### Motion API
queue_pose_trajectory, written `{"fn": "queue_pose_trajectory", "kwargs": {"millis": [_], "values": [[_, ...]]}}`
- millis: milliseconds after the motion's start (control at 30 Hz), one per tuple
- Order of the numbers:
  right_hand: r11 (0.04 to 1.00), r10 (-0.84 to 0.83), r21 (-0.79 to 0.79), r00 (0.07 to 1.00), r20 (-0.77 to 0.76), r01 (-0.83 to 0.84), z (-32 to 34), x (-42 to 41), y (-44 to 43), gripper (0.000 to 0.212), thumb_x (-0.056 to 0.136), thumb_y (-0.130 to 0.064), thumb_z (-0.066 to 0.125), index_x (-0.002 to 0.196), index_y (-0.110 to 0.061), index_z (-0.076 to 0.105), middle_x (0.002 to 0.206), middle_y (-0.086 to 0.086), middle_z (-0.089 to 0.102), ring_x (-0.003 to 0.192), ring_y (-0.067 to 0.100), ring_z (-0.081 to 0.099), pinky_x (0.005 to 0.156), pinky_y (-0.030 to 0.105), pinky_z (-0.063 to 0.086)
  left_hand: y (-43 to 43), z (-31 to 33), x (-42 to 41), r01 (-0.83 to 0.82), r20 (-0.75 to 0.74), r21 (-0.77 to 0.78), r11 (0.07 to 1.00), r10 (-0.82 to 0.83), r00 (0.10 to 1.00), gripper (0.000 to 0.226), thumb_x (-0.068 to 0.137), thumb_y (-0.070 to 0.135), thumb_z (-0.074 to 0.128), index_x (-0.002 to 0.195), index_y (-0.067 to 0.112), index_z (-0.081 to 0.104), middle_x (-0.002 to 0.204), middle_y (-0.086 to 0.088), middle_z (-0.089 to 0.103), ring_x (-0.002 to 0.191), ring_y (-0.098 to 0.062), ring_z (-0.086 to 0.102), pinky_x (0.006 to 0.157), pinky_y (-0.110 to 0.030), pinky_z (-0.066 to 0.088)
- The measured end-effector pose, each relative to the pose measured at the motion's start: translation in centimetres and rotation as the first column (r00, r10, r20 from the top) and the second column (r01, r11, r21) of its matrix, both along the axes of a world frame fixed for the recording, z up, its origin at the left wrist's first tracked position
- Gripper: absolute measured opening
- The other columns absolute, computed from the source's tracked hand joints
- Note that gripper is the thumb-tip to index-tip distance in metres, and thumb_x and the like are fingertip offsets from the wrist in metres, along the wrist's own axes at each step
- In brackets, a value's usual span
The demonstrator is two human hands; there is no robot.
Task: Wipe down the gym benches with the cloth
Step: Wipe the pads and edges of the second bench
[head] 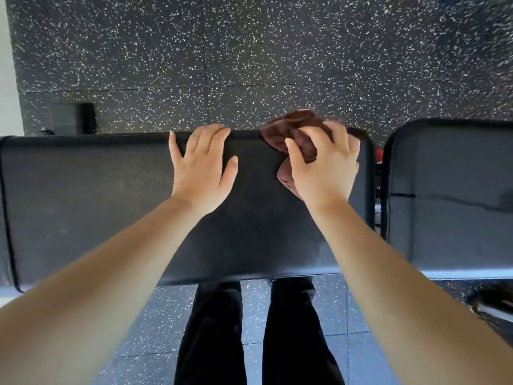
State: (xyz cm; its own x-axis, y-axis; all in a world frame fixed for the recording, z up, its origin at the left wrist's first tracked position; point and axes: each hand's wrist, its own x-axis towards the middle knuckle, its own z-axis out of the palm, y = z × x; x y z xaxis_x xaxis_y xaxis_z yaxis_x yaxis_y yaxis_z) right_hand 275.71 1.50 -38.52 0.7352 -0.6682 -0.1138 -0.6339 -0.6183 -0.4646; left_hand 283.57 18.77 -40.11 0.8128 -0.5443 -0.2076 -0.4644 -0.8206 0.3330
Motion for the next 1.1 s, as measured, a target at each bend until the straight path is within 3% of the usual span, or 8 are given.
{"fn": "queue_pose_trajectory", "kwargs": {"millis": [167, 267, 433, 567, 833, 1100], "values": [[1.0, 0.002, 0.007, 1.0, -0.002, -0.002, 0.2, -7.0, 0.2, 0.026, 0.083, -0.042, 0.067, 0.105, -0.028, 0.069, 0.125, 0.004, 0.056, 0.112, 0.035, 0.047, 0.083, 0.051, 0.046, -2.7, -0.4, -2.8, -0.135, 0.001, 0.034, 0.99, 0.135, 0.991, 0.058, 0.091, 0.033, 0.041, 0.142, 0.008, 0.028, 0.151, -0.004, 0.027, 0.141, -0.023, 0.015, 0.111, -0.058, -0.002], [1.0, 0.012, 0.025, 1.0, -0.02, -0.011, 0.3, -6.5, -0.8, 0.026, 0.084, -0.044, 0.065, 0.105, -0.03, 0.068, 0.127, 0.002, 0.054, 0.115, 0.033, 0.045, 0.083, 0.05, 0.042, -3.6, -0.4, -3.7, -0.168, -0.006, 0.073, 0.983, 0.169, 0.986, 0.063, 0.092, 0.035, 0.041, 0.144, 0.007, 0.022, 0.155, -0.006, 0.018, 0.144, -0.024, 0.008, 0.112, -0.058, -0.001], [0.997, 0.065, 0.044, 0.996, -0.065, -0.063, 0.1, -1.2, -5.9, 0.03, 0.087, -0.051, 0.056, 0.111, -0.034, 0.062, 0.131, -0.002, 0.048, 0.118, 0.029, 0.038, 0.087, 0.051, 0.042, -4.9, -0.6, -3.9, -0.23, 0.01, 0.135, 0.964, 0.23, 0.973, 0.065, 0.09, 0.04, 0.034, 0.142, 0.003, 0.021, 0.154, -0.01, 0.019, 0.142, -0.03, 0.009, 0.111, -0.06, 0.001], [0.985, 0.16, 0.077, 0.986, -0.057, -0.155, 0.1, -2.2, -6.4, 0.031, 0.086, -0.049, 0.058, 0.113, -0.033, 0.062, 0.135, -0.002, 0.046, 0.122, 0.029, 0.037, 0.085, 0.051, 0.044, -5.2, -0.7, -4.2, -0.256, 0.039, 0.151, 0.955, 0.253, 0.967, 0.067, 0.087, 0.041, 0.031, 0.141, 0.003, 0.023, 0.152, -0.011, 0.022, 0.142, -0.031, 0.011, 0.11, -0.06, 0.002], [0.992, 0.105, 0.079, 0.994, -0.027, -0.103, 0.0, -9.0, -2.8, 0.027, 0.082, -0.043, 0.066, 0.107, -0.032, 0.067, 0.132, 0.002, 0.052, 0.117, 0.035, 0.045, 0.08, 0.051, 0.044, -5.6, -0.5, -4.3, -0.263, 0.058, 0.196, 0.945, 0.257, 0.965, 0.068, 0.086, 0.041, 0.028, 0.142, 0.003, 0.022, 0.153, -0.01, 0.022, 0.142, -0.029, 0.01, 0.11, -0.06, 0.004], [0.99, 0.11, 0.091, 0.994, -0.009, -0.109, -0.2, -4.2, -5.6, 0.026, 0.086, -0.048, 0.059, 0.106, -0.034, 0.065, 0.134, -0.004, 0.048, 0.122, 0.029, 0.038, 0.089, 0.05, 0.04, -5.9, -0.3, -4.5, -0.278, 0.028, 0.205, 0.938, 0.278, 0.96, 0.065, 0.09, 0.036, 0.034, 0.144, 0.003, 0.019, 0.155, -0.01, 0.016, 0.144, -0.028, 0.005, 0.112, -0.057, 0.003]]}}
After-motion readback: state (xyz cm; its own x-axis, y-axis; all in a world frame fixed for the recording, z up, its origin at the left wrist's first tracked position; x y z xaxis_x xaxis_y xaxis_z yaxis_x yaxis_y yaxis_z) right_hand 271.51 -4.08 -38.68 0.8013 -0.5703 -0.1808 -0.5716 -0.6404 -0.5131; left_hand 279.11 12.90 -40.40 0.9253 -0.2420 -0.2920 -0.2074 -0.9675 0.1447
